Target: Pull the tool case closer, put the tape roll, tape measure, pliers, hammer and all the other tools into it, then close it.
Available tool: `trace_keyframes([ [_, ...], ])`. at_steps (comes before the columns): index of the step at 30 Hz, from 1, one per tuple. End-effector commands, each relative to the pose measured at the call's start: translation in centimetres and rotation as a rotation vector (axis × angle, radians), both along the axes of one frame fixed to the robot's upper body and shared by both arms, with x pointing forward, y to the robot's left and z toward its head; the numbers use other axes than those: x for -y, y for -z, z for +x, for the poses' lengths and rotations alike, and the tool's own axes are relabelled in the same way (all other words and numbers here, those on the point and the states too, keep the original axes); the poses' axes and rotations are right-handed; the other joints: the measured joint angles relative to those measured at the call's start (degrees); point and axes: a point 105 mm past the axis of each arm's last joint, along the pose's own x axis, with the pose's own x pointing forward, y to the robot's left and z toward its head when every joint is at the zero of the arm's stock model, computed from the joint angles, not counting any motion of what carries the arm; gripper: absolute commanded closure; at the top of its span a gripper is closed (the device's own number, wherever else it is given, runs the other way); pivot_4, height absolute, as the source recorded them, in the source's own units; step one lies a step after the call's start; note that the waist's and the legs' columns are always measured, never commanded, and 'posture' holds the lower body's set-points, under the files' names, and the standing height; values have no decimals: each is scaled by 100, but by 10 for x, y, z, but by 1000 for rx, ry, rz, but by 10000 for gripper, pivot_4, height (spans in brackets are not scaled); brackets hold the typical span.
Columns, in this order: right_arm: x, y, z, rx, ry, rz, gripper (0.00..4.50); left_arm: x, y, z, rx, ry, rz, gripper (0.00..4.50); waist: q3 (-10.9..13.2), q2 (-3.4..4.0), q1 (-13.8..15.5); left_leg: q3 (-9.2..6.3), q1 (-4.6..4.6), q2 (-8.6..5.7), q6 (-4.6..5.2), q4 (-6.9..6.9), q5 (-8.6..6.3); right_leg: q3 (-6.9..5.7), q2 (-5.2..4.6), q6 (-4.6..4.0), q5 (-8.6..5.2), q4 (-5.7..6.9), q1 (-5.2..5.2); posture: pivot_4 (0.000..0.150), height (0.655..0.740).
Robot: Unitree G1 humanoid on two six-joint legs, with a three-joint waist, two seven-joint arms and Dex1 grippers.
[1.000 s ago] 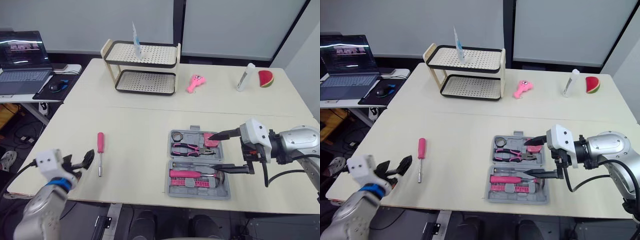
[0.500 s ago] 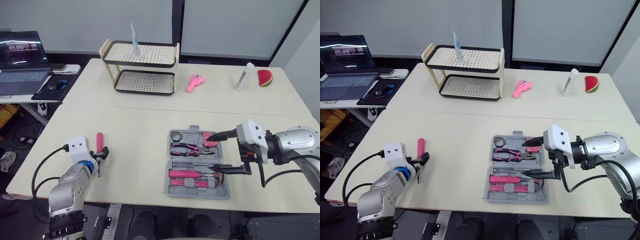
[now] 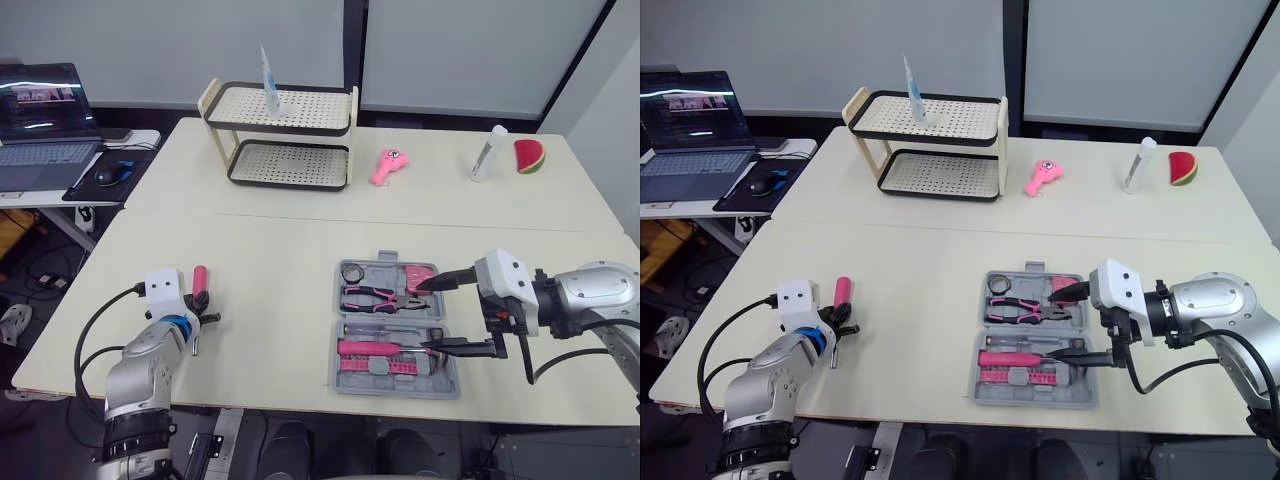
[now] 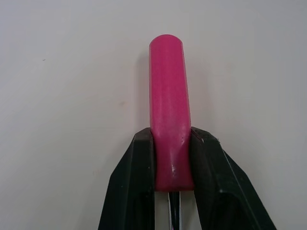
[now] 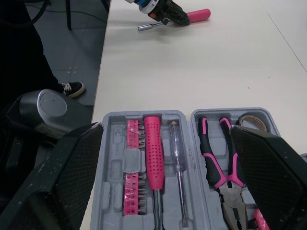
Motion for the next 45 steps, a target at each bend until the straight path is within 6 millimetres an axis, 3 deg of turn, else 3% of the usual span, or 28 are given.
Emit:
trace_keyframes([
  [1, 1, -10, -2, 58, -5, -5, 0, 30, -18, -6, 55, 146, -29, 38684, 0, 0, -1, 0, -1, 0, 0, 0, 0, 0, 0, 0, 0, 0, 0, 1500, 7290],
  [6, 3, -9, -2, 55, 4, -10, 0, 88, -32, -23, 59, 307, -94, 38684, 2, -3, 23, -3, -4, -2, 0, 1, 0, -1, -4, 0, 0, -3, 3, 1500, 7290],
  [11, 3, -7, -4, 50, 9, -14, 0, 122, -28, -29, 30, 332, -130, 38684, 2, -3, 5, 0, -3, 0, 1, 0, -1, 1, 4, 0, 0, -4, 4, 1500, 7290],
  [20, 6, -4, -8, 34, 9, -34, 0, 144, -12, -18, -25, 265, -93, 38684, 3, -5, 14, 2, -4, -3, 1, 1, -1, 0, 14, 1, 0, -8, 7, 1500, 7290],
  [30, 8, -5, -9, 33, 17, -44, 0, 138, 12, -18, -112, 234, -89, 38684, 1, -2, 17, 1, -1, -3, 1, 1, 0, 0, 16, 1, 0, -8, 10, 1500, 7290],
  [35, 10, -4, -10, 33, 20, -47, 0, 142, 4, -18, -83, 265, -80, 22861, 1, -1, 15, 3, 0, -3, 1, 0, 0, 1, 17, 1, 0, -8, 11, 1500, 7290],
  [42, 12, -6, -11, 43, 28, -53, 0, 134, -32, -25, 25, 316, -16, 1770, 2, -2, 14, 1, -2, 1, 1, -1, 0, 1, 16, 1, 0, -10, 8, 1500, 7290],
  [45, 13, -7, -10, 51, 32, -49, 0, 129, -49, -29, 77, 372, 25, 444, 2, -1, 13, 1, -3, 0, 1, -1, 0, 2, 16, 0, 0, -10, 9, 1500, 7290],
])
